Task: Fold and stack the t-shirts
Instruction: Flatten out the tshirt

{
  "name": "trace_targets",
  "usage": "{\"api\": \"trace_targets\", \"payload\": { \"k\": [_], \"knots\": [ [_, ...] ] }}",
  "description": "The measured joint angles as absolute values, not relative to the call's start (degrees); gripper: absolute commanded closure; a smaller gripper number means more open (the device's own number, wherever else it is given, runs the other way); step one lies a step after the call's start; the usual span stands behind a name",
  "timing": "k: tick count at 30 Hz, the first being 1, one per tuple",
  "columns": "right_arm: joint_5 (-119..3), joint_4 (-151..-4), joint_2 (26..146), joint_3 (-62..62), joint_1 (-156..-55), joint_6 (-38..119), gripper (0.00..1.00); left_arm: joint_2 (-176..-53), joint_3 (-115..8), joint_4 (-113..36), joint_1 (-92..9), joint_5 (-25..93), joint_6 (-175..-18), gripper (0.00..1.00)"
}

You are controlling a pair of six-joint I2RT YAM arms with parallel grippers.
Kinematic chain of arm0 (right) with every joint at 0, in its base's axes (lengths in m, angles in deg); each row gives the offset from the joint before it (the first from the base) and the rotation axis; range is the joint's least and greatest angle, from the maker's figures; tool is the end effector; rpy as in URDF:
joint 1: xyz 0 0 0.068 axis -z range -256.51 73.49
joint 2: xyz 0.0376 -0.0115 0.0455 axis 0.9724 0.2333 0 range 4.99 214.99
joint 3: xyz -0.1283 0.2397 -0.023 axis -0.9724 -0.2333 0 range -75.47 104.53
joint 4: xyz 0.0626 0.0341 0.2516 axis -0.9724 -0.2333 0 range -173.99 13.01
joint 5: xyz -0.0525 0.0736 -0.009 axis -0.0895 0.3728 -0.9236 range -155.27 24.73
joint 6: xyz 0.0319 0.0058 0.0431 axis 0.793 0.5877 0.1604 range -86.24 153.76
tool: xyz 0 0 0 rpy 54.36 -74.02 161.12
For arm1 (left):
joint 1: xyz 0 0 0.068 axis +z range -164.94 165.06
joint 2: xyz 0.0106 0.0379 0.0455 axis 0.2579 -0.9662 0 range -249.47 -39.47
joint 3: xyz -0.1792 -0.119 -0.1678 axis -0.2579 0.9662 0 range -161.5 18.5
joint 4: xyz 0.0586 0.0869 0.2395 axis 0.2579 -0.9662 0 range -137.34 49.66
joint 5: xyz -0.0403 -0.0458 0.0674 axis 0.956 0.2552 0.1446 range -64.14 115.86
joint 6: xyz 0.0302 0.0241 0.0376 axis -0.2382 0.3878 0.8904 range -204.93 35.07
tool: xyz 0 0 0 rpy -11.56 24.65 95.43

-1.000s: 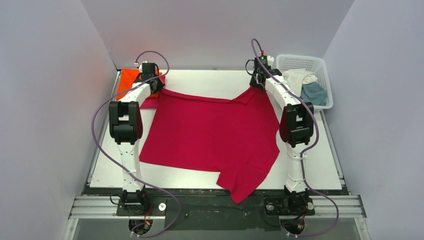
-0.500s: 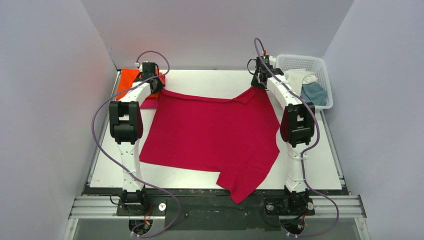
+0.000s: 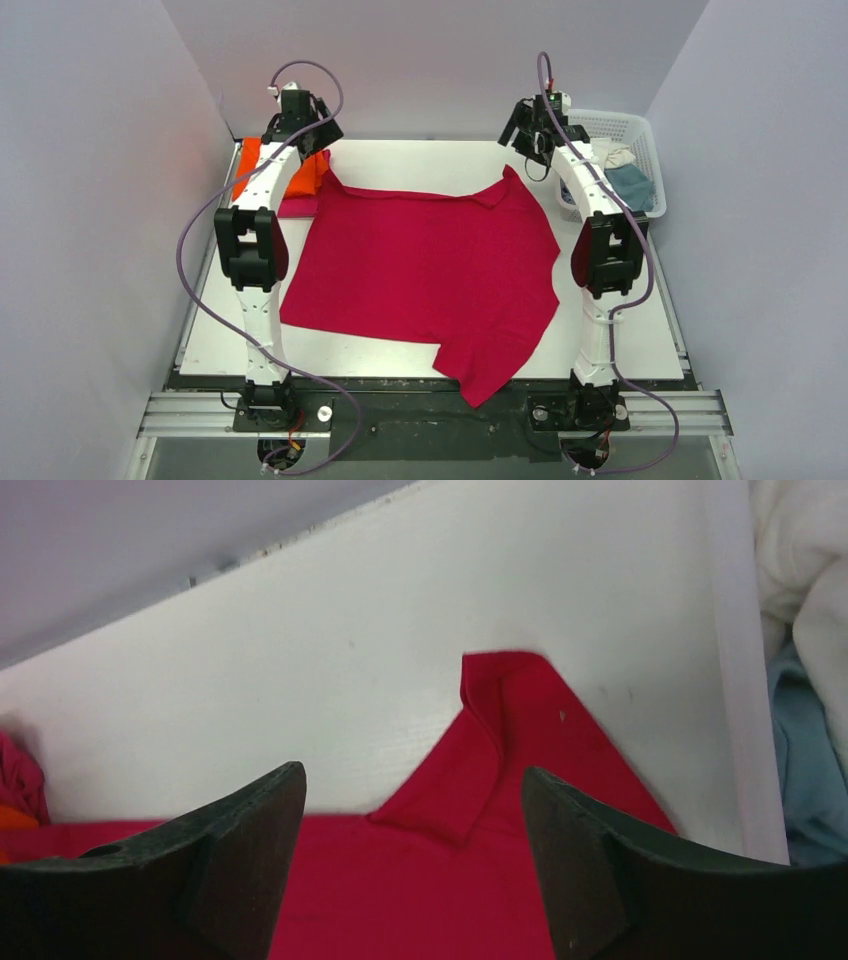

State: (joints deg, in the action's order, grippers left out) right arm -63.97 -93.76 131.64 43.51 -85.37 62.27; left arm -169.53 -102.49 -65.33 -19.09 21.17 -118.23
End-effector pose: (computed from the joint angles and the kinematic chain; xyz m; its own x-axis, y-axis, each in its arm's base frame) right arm 0.5217 0.0822 0.3067 -0.4424 0.4140 -0.7955 0.0419 0.8956 0.4428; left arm 0.5309 -0.0355 0.2749 -0.4693 -0.5146 -0.7176 -0.3028 0.8572 -0.4166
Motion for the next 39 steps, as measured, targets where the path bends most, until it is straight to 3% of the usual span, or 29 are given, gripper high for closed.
{"api": "trace_targets", "payload": {
  "k": [4, 8, 14, 21, 39],
  "knots": [
    [-61.1, -93.9, 124.2, 33.2, -85.7, 62.8, 0.24, -163.7, -97.8, -66.1, -21.8, 21.2, -117.5, 0.14],
    [-58.7, -93.5, 120.3, 25.8, -86.8, 64.4, 0.23, -152.9, -83.3, -62.9, -25.2, 22.0, -117.5, 0.13],
    [-56.1, -92.8, 123.9, 23.8, -88.5, 67.7, 0.23, -140.2, -58.4, -55.7, -30.6, 24.2, -118.4, 0.11],
    [-55.9, -90.9, 130.1, 23.6, -89.3, 71.9, 0.24, -137.6, -40.2, -51.6, -32.6, 26.4, -120.6, 0.10],
    [-57.7, -78.3, 141.6, 32.3, -90.5, 81.2, 0.25, -136.4, -34.2, -47.7, -32.7, 25.4, -121.6, 0.08]
  ]
}}
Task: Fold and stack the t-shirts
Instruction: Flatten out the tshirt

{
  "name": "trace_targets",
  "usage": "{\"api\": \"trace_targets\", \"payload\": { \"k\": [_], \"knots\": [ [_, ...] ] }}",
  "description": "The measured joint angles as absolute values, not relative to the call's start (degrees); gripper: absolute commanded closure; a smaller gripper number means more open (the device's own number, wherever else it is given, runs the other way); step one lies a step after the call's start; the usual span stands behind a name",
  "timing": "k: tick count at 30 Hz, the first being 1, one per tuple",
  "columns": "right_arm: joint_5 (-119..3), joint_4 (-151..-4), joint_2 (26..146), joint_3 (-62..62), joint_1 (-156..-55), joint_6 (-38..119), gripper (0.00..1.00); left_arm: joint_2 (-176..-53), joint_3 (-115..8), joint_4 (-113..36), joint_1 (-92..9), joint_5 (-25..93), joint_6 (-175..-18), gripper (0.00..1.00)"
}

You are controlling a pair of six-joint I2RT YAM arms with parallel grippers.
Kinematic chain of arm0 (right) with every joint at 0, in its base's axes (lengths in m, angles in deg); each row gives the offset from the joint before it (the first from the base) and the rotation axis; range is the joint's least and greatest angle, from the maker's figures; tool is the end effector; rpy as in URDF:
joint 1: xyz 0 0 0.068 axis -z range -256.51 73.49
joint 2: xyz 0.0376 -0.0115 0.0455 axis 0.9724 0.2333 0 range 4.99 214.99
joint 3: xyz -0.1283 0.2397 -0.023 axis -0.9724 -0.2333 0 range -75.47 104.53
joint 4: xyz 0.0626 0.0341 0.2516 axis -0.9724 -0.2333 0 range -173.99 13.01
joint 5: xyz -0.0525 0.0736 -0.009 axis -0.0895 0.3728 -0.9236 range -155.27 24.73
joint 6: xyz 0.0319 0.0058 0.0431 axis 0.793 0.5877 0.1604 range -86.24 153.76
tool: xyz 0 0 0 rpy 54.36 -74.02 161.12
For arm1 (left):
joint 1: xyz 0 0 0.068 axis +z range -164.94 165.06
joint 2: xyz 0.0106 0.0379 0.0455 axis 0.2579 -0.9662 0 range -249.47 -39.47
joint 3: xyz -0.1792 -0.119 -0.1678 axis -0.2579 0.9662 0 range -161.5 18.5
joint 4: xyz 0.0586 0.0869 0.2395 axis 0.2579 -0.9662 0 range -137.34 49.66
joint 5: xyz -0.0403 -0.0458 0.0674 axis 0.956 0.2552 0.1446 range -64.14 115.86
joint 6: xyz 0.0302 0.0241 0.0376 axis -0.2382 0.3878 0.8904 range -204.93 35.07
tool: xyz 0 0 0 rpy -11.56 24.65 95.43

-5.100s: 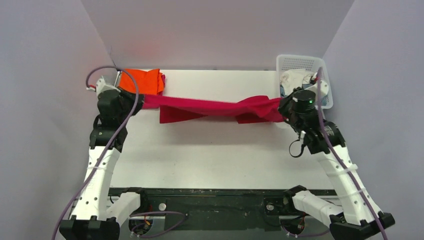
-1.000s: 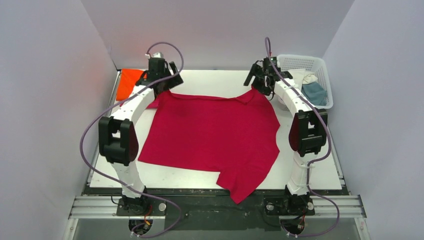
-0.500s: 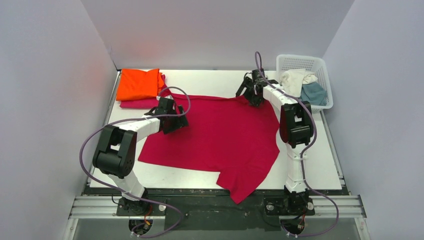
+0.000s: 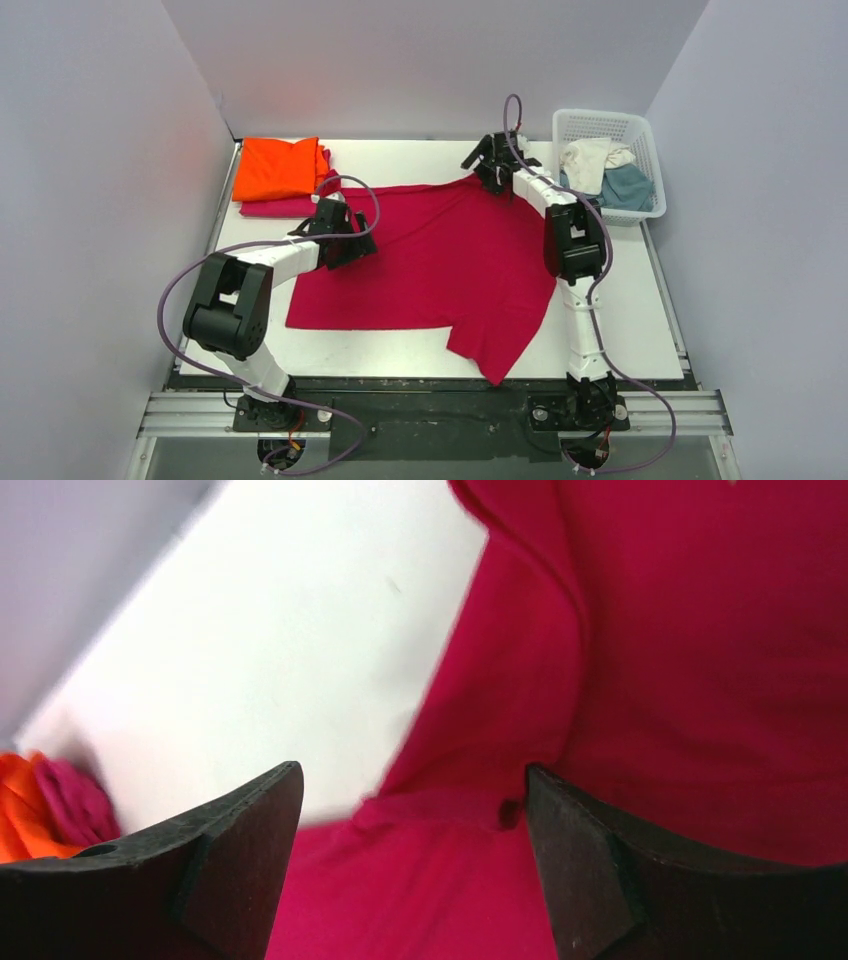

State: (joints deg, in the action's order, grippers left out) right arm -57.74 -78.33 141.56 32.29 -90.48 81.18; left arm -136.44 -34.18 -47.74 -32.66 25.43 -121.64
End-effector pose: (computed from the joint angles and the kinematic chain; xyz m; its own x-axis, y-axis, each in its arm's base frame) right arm 0.5324 0.1373 0.1746 -0.5869 0.6063 -0.5367 0.1226 0.7217 0.6813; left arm 0.3214 -0.1023 0.1614 -0.7784 -0.3788 -0.5005 -0.2063 0.9075 -0.3659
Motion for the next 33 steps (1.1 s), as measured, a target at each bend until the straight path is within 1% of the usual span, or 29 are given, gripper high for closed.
{"api": "trace_targets", "payload": {
  "k": [4, 6, 8, 10, 12, 15, 18, 19, 22, 27, 30, 33],
  "knots": [
    [-60.3, -73.5, 149.8, 43.6, -90.6, 85.9, 0.24, -136.2, -33.6, -47.1, -32.7, 25.3, -121.6, 0.08],
    [-63.0, -68.5, 156.6, 53.6, -90.9, 89.1, 0.22, -136.0, -33.4, -46.9, -32.8, 25.2, -121.6, 0.08],
    [-66.1, -63.7, 160.7, 59.4, -91.4, 91.6, 0.19, -135.8, -33.0, -46.7, -32.9, 25.0, -121.5, 0.08],
    [-69.9, -59.3, 162.9, 62.3, -91.8, 92.9, 0.17, -135.3, -32.6, -46.8, -32.9, 24.7, -121.3, 0.08],
    [-72.9, -56.9, 162.9, 62.6, -92.5, 92.4, 0.17, -134.9, -32.3, -47.0, -32.9, 24.4, -121.1, 0.08],
    [-73.8, -56.3, 161.0, 61.8, -93.9, 89.6, 0.17, -134.4, -32.0, -47.7, -32.9, 24.2, -120.6, 0.08],
    [-71.3, -59.7, 155.0, 55.9, -94.5, 86.4, 0.19, -134.0, -32.0, -48.5, -32.9, 24.2, -120.5, 0.08],
    [-69.9, -61.2, 151.5, 51.9, -94.7, 85.1, 0.20, -133.8, -31.7, -48.7, -33.0, 24.2, -120.5, 0.08],
    [-67.9, -66.4, 139.0, 38.5, -94.4, 80.7, 0.20, -131.8, -30.0, -49.6, -33.2, 23.9, -120.5, 0.08],
    [-67.3, -70.3, 116.6, 11.0, -93.4, 76.7, 0.21, -130.0, -28.7, -51.3, -33.4, 23.2, -120.7, 0.07],
    [-66.3, -71.1, 109.6, -0.5, -93.0, 76.5, 0.24, -130.0, -28.6, -51.1, -33.4, 23.1, -121.1, 0.07],
    [-64.3, -71.3, 108.5, -8.6, -93.5, 76.9, 0.24, -130.0, -28.3, -50.4, -33.4, 23.1, -121.9, 0.07]
  ]
}}
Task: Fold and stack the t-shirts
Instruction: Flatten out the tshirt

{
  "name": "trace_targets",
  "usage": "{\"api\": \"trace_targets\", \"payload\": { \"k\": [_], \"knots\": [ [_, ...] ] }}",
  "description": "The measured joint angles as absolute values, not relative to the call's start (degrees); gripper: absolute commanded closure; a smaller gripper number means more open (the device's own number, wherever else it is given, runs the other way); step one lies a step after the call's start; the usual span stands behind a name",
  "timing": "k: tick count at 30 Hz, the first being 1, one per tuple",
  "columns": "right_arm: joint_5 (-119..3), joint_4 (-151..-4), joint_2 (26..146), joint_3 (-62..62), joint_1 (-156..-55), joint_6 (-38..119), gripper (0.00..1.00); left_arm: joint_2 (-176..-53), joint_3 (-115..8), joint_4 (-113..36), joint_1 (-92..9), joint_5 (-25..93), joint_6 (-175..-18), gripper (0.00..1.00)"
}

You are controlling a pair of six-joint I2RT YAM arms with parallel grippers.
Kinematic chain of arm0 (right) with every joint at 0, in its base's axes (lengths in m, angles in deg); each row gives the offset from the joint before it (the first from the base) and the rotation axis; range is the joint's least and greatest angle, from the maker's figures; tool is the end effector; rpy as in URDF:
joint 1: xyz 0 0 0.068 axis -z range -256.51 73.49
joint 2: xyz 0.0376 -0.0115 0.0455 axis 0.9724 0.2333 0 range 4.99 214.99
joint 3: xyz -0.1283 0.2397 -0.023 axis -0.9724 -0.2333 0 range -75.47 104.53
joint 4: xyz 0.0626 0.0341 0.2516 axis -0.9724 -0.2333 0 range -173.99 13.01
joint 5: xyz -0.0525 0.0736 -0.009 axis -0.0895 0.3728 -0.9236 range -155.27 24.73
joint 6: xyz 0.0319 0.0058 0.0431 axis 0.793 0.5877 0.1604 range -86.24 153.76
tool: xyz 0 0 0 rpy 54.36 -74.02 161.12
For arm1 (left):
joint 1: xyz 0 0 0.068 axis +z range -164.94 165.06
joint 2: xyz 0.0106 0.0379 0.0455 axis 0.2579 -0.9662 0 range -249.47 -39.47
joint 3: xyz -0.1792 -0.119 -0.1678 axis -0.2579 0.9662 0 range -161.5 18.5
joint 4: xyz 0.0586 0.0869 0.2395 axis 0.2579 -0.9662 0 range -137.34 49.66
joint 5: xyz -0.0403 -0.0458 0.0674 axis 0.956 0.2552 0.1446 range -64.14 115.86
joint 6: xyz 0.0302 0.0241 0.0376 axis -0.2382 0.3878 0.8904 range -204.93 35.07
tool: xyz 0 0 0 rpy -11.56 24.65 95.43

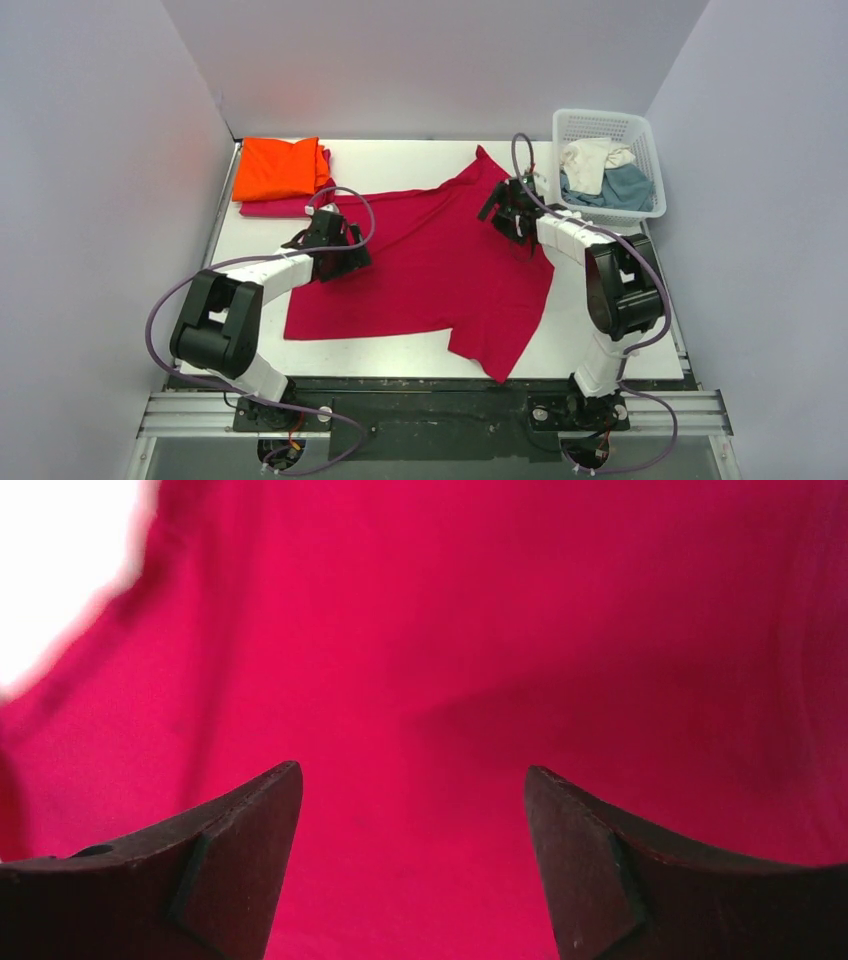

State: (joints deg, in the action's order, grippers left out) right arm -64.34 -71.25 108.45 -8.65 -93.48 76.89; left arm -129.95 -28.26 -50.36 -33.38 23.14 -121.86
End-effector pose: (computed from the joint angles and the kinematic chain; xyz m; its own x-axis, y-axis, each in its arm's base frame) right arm 0.3899 0.1196 0.2159 -0.5670 0.5417 -0.6206 0.1131 0.7974 0.5927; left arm 0.2905 -0.0950 0.1632 -0.7853 -0.3709 -0.4958 -0.2283 0.9178 -0.3249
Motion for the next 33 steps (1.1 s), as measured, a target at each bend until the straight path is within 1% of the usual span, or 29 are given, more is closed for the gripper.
{"api": "trace_targets", "payload": {
  "k": [4, 10, 12, 17, 22, 25, 28, 30, 33],
  "knots": [
    [-63.3, -70.1, 107.5, -18.1, -94.2, 78.3, 0.26, -129.1, -26.6, -48.2, -33.4, 23.0, -122.9, 0.07],
    [-63.7, -68.1, 96.1, -31.8, -94.6, 80.9, 0.26, -126.4, -22.4, -43.6, -33.3, 23.2, -125.1, 0.07],
    [-64.6, -69.6, 91.3, -36.5, -94.6, 81.9, 0.26, -124.0, -19.8, -42.8, -33.4, 23.6, -126.2, 0.07],
    [-66.7, -76.8, 74.3, -48.6, -94.7, 85.6, 0.25, -114.5, -12.4, -45.0, -35.3, 24.3, -129.3, 0.07],
    [-69.0, -94.0, 54.3, -55.9, -95.0, 90.1, 0.25, -101.4, -5.9, -53.3, -38.7, 24.6, -132.5, 0.07],
    [-69.7, -102.3, 46.9, -56.1, -95.2, 90.8, 0.24, -95.5, -5.4, -58.8, -38.8, 24.5, -133.4, 0.07],
    [-70.1, -106.0, 45.7, -51.7, -95.3, 89.4, 0.22, -92.4, -6.7, -60.8, -38.8, 24.5, -133.4, 0.07],
    [-70.1, -105.2, 49.6, -45.6, -95.3, 87.6, 0.23, -92.6, -9.2, -60.7, -38.8, 24.4, -133.0, 0.07],
    [-69.8, -98.7, 60.6, -35.8, -95.3, 85.5, 0.24, -96.2, -13.9, -58.2, -38.8, 24.4, -131.9, 0.07]
  ]
}}
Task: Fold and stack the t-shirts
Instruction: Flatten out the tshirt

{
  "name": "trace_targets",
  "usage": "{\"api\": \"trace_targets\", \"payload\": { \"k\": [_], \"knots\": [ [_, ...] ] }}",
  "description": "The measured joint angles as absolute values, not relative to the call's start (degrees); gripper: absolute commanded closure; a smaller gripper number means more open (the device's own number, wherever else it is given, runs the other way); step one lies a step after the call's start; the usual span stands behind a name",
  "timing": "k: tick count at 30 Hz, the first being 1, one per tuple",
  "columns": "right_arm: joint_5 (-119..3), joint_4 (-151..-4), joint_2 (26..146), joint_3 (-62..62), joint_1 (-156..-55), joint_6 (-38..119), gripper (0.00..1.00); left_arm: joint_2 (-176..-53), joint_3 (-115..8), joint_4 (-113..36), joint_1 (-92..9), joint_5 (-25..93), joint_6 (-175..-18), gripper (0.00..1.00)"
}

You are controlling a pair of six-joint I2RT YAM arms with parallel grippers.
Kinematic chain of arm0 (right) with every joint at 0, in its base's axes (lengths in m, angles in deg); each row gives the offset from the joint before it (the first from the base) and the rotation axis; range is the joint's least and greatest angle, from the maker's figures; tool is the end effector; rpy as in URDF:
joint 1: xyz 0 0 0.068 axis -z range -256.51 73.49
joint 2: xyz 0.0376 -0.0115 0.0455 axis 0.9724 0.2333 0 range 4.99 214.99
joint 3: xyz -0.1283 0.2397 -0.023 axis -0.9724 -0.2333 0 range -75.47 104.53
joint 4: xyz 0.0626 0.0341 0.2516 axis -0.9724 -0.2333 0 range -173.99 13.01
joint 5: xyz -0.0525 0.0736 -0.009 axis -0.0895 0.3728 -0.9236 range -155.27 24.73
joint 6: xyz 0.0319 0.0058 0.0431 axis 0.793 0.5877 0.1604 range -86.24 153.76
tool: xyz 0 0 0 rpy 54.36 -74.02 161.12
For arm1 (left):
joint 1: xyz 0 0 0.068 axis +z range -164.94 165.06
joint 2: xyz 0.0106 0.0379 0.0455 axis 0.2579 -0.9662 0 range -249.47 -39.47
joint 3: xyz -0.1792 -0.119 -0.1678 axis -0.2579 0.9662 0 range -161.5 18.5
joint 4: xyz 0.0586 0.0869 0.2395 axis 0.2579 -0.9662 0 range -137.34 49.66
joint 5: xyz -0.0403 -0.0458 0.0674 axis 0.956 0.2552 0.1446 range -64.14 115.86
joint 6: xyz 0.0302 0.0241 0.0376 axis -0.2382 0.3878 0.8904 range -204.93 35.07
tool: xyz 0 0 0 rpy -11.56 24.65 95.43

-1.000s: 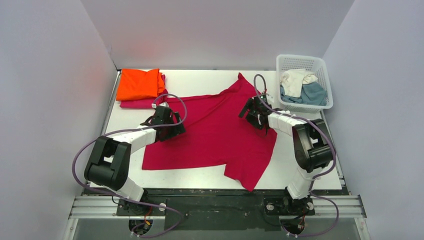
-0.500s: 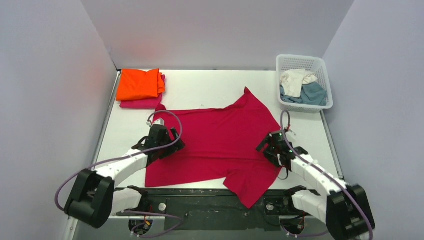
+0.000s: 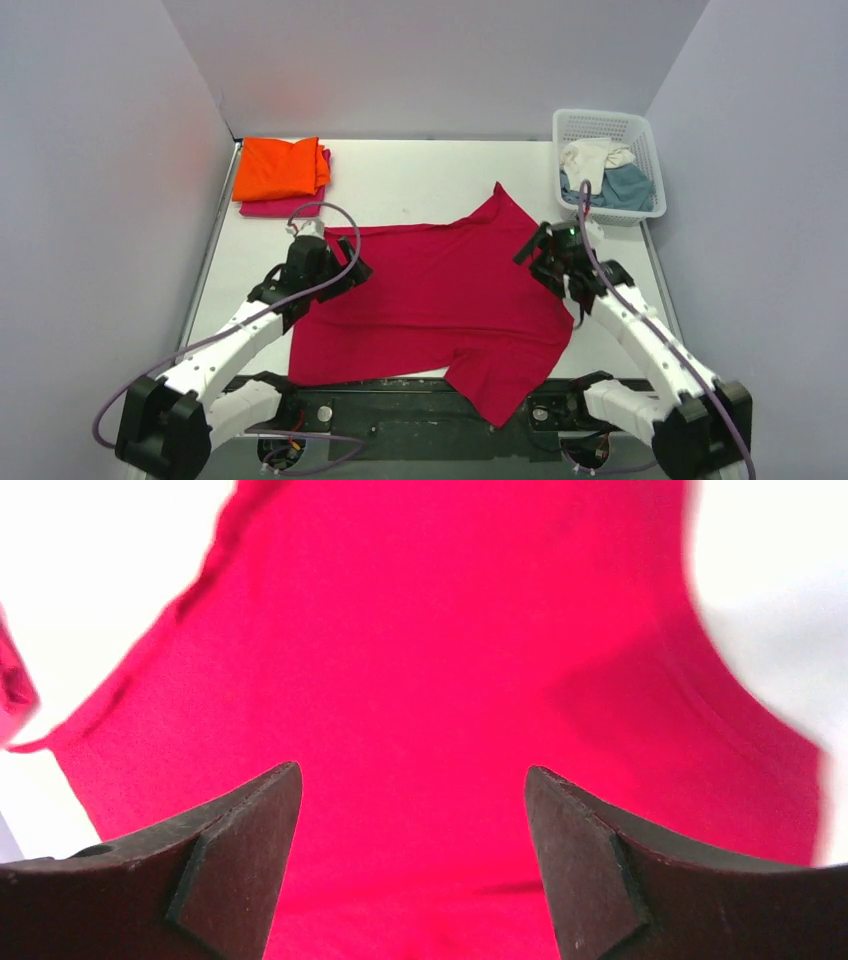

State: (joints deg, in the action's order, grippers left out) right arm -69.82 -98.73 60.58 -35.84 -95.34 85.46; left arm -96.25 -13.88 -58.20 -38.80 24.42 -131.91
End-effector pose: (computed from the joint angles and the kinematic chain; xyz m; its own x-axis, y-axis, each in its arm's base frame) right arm 0.1991 0.0650 0.2546 -0.5645 0.6341 -0.5285 0.2917 0.7522 0.5909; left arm 0.1874 -0.0818 0.2141 -0.7028 -0.4884 -0.5173 -0.1853 0.8277 -0.5297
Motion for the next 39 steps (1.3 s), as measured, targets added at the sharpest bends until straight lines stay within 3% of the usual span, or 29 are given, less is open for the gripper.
{"api": "trace_targets", "payload": {
  "k": [8, 15, 39],
  "knots": [
    [-65.4, -78.3, 95.3, -17.8, -95.4, 85.0, 0.26, -117.1, -23.1, -46.2, -38.9, 30.1, -129.0, 0.07],
    [-61.5, -68.7, 114.9, -5.0, -96.1, 88.0, 0.27, -123.3, -23.1, -45.2, -38.9, 31.1, -127.2, 0.07],
    [-65.9, -55.8, 128.5, 4.2, -97.7, 93.0, 0.28, -126.6, -23.1, -44.7, -38.9, 30.4, -123.5, 0.07]
  ]
}}
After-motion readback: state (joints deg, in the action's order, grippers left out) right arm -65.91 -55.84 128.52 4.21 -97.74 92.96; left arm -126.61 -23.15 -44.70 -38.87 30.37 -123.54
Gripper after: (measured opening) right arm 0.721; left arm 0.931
